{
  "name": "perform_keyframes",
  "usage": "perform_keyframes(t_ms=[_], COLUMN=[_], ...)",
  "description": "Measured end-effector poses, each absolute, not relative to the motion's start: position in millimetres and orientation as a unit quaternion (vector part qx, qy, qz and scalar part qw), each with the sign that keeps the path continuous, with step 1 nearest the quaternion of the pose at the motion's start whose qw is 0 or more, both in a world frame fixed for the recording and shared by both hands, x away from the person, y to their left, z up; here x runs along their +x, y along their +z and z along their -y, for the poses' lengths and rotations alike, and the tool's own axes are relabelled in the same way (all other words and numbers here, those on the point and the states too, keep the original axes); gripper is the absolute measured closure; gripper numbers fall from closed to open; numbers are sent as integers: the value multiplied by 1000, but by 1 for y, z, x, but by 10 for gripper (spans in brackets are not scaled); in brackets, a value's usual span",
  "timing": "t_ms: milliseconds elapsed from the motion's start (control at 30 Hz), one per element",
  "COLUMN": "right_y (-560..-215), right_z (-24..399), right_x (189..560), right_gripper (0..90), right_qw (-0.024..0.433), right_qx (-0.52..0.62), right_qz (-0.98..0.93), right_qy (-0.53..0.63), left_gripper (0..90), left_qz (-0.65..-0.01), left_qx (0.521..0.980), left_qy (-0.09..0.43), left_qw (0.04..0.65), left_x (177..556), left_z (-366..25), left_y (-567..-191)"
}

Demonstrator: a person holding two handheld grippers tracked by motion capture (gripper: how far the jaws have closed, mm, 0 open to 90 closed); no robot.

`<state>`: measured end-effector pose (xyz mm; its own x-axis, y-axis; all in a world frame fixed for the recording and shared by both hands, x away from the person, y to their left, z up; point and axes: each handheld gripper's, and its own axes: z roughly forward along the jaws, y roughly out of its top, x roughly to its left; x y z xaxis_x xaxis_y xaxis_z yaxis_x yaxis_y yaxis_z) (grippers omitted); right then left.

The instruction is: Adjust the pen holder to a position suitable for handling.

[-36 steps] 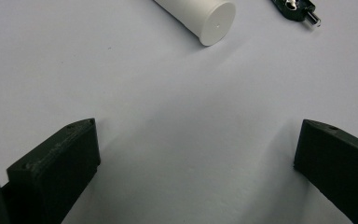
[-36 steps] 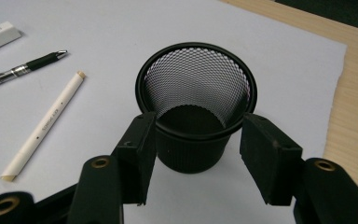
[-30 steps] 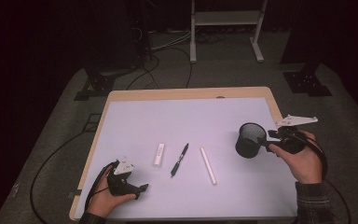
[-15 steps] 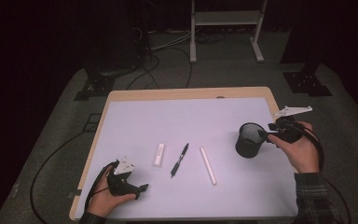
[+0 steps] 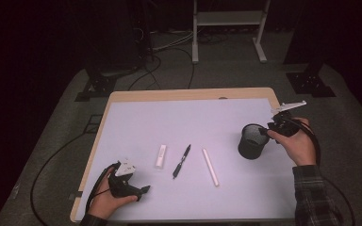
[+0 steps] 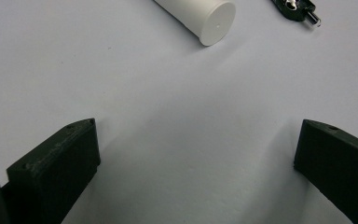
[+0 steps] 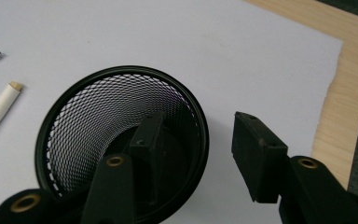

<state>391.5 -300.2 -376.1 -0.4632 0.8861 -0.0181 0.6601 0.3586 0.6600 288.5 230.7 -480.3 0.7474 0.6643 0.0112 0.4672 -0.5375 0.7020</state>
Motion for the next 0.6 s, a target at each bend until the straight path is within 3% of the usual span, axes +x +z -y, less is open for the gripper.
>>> perform_keyframes(t_ms=[600], right_y=[-393], right_z=[295], right_x=[409], right_gripper=[626], right_qw=[150], right_qx=[491], right_qz=[-816], right_qy=[267], left_gripper=[0], left_qz=[-327], left_qx=[865], left_qy=[140], left_qw=[354], left_x=[289], left_z=[-231], left_y=[-481])
